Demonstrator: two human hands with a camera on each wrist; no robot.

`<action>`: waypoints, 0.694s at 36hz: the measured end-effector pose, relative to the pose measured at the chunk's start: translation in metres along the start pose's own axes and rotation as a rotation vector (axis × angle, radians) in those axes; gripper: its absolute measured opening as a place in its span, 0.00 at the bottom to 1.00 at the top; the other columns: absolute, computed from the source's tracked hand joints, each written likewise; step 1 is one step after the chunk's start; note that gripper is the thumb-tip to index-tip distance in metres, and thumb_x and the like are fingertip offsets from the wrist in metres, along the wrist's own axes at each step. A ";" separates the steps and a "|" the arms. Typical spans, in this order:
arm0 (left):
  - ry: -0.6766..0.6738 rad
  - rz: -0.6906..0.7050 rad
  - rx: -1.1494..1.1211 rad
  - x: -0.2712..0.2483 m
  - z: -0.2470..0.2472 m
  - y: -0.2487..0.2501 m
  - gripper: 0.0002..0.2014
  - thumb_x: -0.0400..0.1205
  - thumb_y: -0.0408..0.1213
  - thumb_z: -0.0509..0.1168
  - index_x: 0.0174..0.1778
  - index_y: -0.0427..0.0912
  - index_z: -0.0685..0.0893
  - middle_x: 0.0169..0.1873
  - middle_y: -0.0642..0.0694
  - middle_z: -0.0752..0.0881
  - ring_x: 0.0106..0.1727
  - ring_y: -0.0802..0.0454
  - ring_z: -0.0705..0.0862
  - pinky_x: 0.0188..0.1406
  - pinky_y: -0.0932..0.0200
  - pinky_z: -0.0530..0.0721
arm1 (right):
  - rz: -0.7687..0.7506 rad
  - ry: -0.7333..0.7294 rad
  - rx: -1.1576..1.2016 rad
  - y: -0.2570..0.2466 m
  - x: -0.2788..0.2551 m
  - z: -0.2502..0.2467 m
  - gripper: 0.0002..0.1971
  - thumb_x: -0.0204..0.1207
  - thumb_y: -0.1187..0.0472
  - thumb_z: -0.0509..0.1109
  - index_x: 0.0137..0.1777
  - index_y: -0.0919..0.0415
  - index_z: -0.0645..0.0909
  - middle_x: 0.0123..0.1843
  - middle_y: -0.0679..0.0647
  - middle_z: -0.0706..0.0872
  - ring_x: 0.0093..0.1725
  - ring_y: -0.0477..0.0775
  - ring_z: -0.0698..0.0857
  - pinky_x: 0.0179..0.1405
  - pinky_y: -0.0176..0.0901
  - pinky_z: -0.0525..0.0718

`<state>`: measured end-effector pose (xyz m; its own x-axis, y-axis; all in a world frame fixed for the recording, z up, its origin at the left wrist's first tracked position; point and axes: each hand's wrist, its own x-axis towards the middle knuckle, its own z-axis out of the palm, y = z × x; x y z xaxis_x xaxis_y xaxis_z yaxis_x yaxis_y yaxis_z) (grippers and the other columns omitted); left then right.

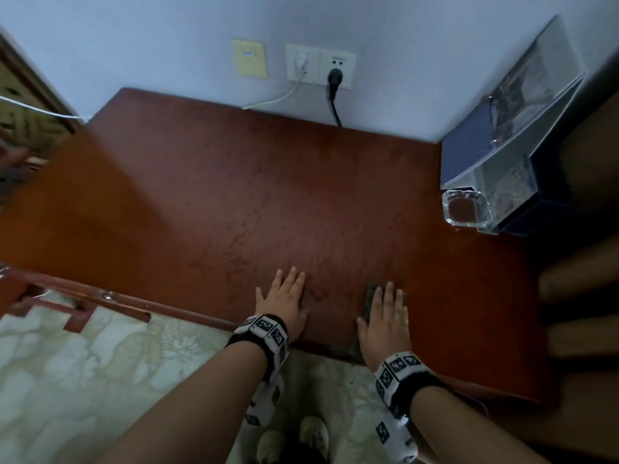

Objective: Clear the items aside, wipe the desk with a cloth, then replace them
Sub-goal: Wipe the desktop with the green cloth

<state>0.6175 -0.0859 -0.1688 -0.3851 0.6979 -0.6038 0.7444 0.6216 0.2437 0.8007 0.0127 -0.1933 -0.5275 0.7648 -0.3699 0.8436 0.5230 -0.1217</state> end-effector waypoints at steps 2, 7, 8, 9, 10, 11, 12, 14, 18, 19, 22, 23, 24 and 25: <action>-0.009 -0.007 -0.008 -0.001 -0.001 -0.006 0.37 0.90 0.51 0.55 0.88 0.53 0.39 0.87 0.55 0.36 0.87 0.49 0.35 0.83 0.31 0.44 | 0.015 0.022 0.017 -0.011 0.002 0.005 0.37 0.85 0.43 0.47 0.84 0.63 0.36 0.84 0.61 0.32 0.83 0.64 0.35 0.83 0.56 0.43; -0.018 -0.035 -0.012 -0.002 -0.007 -0.034 0.38 0.89 0.52 0.56 0.88 0.54 0.38 0.86 0.56 0.35 0.87 0.49 0.34 0.83 0.30 0.44 | -0.055 0.061 0.036 -0.054 0.013 0.010 0.35 0.85 0.44 0.49 0.84 0.58 0.39 0.85 0.60 0.34 0.84 0.66 0.37 0.83 0.58 0.45; -0.022 -0.035 -0.016 -0.003 -0.007 -0.035 0.38 0.89 0.52 0.56 0.88 0.54 0.38 0.87 0.56 0.35 0.87 0.48 0.35 0.83 0.30 0.44 | -0.064 0.070 0.037 -0.057 0.012 0.012 0.35 0.85 0.44 0.50 0.85 0.58 0.41 0.85 0.59 0.36 0.84 0.66 0.39 0.83 0.59 0.46; -0.015 -0.042 -0.025 -0.003 -0.009 -0.043 0.38 0.89 0.52 0.56 0.88 0.54 0.38 0.87 0.56 0.35 0.87 0.48 0.35 0.83 0.30 0.44 | -0.081 0.079 0.038 -0.067 0.014 0.012 0.35 0.84 0.45 0.52 0.85 0.58 0.43 0.86 0.58 0.38 0.84 0.67 0.40 0.83 0.60 0.47; -0.006 -0.051 -0.033 -0.004 -0.011 -0.052 0.38 0.89 0.52 0.56 0.88 0.54 0.39 0.87 0.55 0.35 0.87 0.48 0.35 0.83 0.30 0.44 | -0.099 0.090 0.030 -0.077 0.017 0.014 0.34 0.84 0.45 0.53 0.85 0.57 0.45 0.86 0.57 0.39 0.84 0.68 0.41 0.83 0.61 0.48; -0.001 -0.061 -0.035 -0.005 -0.014 -0.061 0.38 0.89 0.52 0.56 0.88 0.54 0.39 0.87 0.56 0.35 0.87 0.49 0.35 0.83 0.30 0.45 | -0.111 0.080 0.018 -0.086 0.019 0.015 0.34 0.85 0.45 0.52 0.85 0.57 0.45 0.86 0.57 0.39 0.84 0.68 0.40 0.83 0.61 0.47; 0.003 -0.070 -0.035 -0.005 -0.017 -0.071 0.38 0.89 0.53 0.56 0.88 0.54 0.39 0.87 0.56 0.35 0.87 0.49 0.35 0.83 0.31 0.45 | -0.120 0.060 0.011 -0.097 0.021 0.016 0.34 0.85 0.45 0.51 0.85 0.56 0.43 0.86 0.56 0.38 0.83 0.67 0.39 0.83 0.61 0.46; 0.011 -0.085 -0.036 -0.005 -0.023 -0.092 0.38 0.89 0.53 0.55 0.88 0.54 0.39 0.87 0.56 0.35 0.87 0.49 0.35 0.82 0.31 0.45 | -0.129 0.046 0.010 -0.120 0.027 0.018 0.33 0.85 0.45 0.48 0.85 0.56 0.40 0.85 0.56 0.36 0.83 0.67 0.37 0.83 0.60 0.44; 0.031 -0.102 -0.051 -0.005 -0.036 -0.137 0.37 0.89 0.53 0.55 0.88 0.54 0.40 0.87 0.56 0.36 0.87 0.49 0.36 0.82 0.31 0.45 | -0.148 0.061 -0.003 -0.169 0.034 0.021 0.34 0.85 0.44 0.49 0.85 0.57 0.42 0.86 0.57 0.38 0.83 0.67 0.38 0.82 0.60 0.45; 0.033 -0.104 -0.059 -0.006 -0.039 -0.148 0.37 0.89 0.53 0.55 0.88 0.54 0.40 0.87 0.56 0.36 0.87 0.49 0.36 0.82 0.30 0.45 | -0.152 0.051 -0.007 -0.181 0.036 0.022 0.34 0.85 0.44 0.49 0.85 0.57 0.42 0.86 0.57 0.37 0.83 0.67 0.38 0.82 0.60 0.44; 0.041 -0.110 -0.081 -0.006 -0.048 -0.184 0.37 0.89 0.54 0.55 0.88 0.54 0.41 0.87 0.56 0.37 0.87 0.49 0.36 0.82 0.30 0.45 | -0.163 0.048 0.002 -0.220 0.042 0.026 0.34 0.85 0.44 0.49 0.85 0.57 0.42 0.86 0.57 0.37 0.83 0.68 0.37 0.82 0.60 0.44; 0.043 -0.110 -0.088 -0.006 -0.051 -0.196 0.37 0.89 0.54 0.55 0.88 0.54 0.41 0.87 0.56 0.37 0.87 0.49 0.36 0.82 0.29 0.45 | -0.162 0.054 0.003 -0.233 0.044 0.027 0.34 0.85 0.44 0.50 0.85 0.57 0.43 0.86 0.57 0.38 0.83 0.68 0.38 0.82 0.60 0.44; 0.045 -0.109 -0.089 -0.007 -0.054 -0.210 0.37 0.89 0.55 0.55 0.88 0.54 0.41 0.87 0.56 0.37 0.87 0.49 0.36 0.82 0.29 0.45 | -0.160 0.063 0.009 -0.248 0.045 0.029 0.34 0.85 0.44 0.51 0.85 0.57 0.45 0.86 0.57 0.40 0.83 0.68 0.39 0.82 0.60 0.46; 0.049 -0.108 -0.085 -0.007 -0.057 -0.223 0.37 0.88 0.56 0.55 0.88 0.54 0.41 0.87 0.56 0.37 0.87 0.49 0.36 0.82 0.29 0.45 | -0.162 0.074 0.019 -0.262 0.047 0.030 0.34 0.84 0.45 0.53 0.85 0.58 0.47 0.86 0.57 0.41 0.84 0.68 0.41 0.82 0.61 0.47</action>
<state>0.4229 -0.2094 -0.1754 -0.4881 0.6411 -0.5923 0.6494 0.7202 0.2443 0.5583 -0.0996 -0.2059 -0.6616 0.6972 -0.2758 0.7487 0.6345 -0.1919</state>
